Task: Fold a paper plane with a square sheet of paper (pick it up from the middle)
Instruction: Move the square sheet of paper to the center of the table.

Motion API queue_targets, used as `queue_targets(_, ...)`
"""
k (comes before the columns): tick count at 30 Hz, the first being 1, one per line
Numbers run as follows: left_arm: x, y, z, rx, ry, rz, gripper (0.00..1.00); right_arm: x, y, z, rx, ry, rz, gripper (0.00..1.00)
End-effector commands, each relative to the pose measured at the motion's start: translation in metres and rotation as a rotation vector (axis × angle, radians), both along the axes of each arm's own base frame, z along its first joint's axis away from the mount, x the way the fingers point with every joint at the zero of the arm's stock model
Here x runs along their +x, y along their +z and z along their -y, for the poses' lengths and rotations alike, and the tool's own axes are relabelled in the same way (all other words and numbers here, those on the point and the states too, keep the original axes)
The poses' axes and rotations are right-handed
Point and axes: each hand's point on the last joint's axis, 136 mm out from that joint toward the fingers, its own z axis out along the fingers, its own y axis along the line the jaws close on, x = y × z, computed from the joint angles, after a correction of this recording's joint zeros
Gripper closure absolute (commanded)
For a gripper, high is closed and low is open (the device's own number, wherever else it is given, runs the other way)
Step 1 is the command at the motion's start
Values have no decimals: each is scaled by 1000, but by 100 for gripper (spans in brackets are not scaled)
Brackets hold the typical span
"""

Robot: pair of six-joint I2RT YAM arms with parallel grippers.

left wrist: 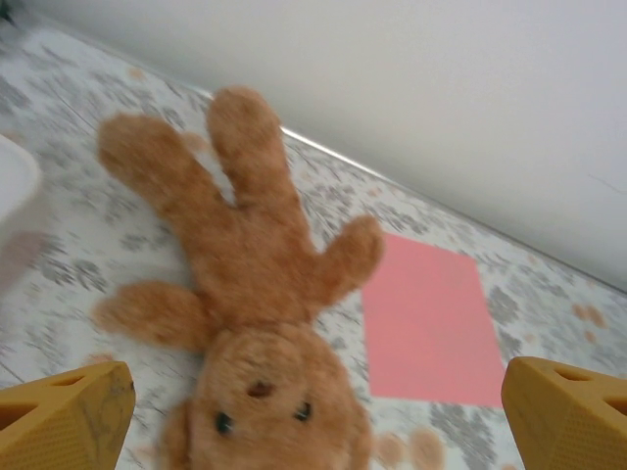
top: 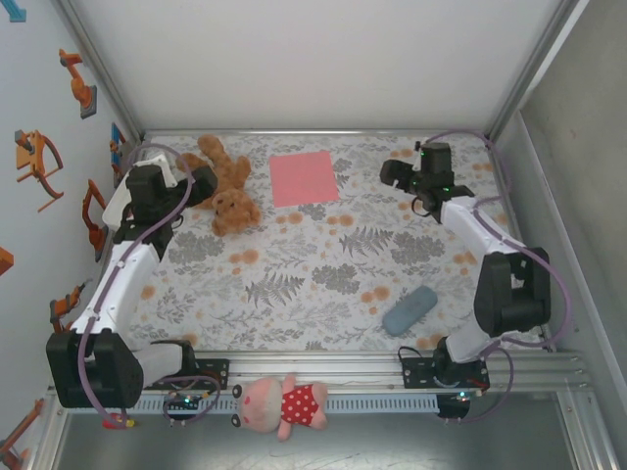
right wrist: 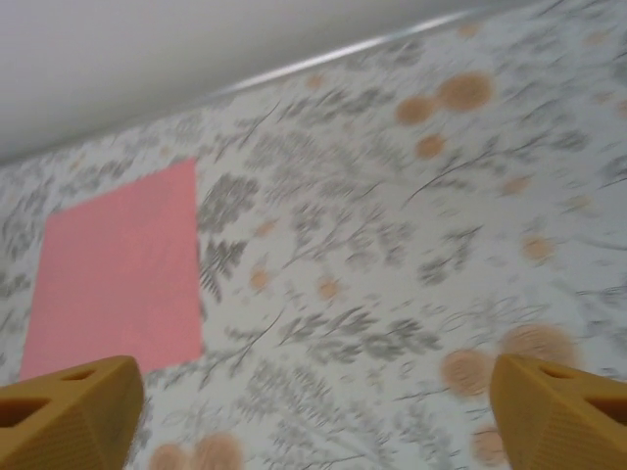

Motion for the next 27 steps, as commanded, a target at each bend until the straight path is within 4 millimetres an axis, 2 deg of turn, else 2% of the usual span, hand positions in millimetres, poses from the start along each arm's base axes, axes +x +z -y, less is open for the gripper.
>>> queue_targets(1, -10, -7, 30, -120, -87, -95, 4, -4, -10, -35, 104, 30, -113, 22)
queue_targets(4, -10, -12, 42, -148, -84, -117, 0, -3, -22, -63, 91, 57, -173, 37)
queue_targets(10, -12, -37, 73, -140, -108, -190, 10, -7, -56, -116, 58, 102, -279, 66)
queue_targets(15, -9, -58, 94, -141, -137, -245, 20, 3, -76, -157, 98, 155, -323, 78)
queue_targets(18, -8, -68, 101, -148, -142, -282, 22, 25, -83, -166, 99, 139, -305, 83)
queue_targets(22, -8, -74, 108, -161, -152, -304, 26, 55, -95, -167, 60, 90, -269, 87)
queue_targets(27, -10, -78, 110, -154, -160, -315, 27, 81, -118, -171, 41, 74, -277, 95)
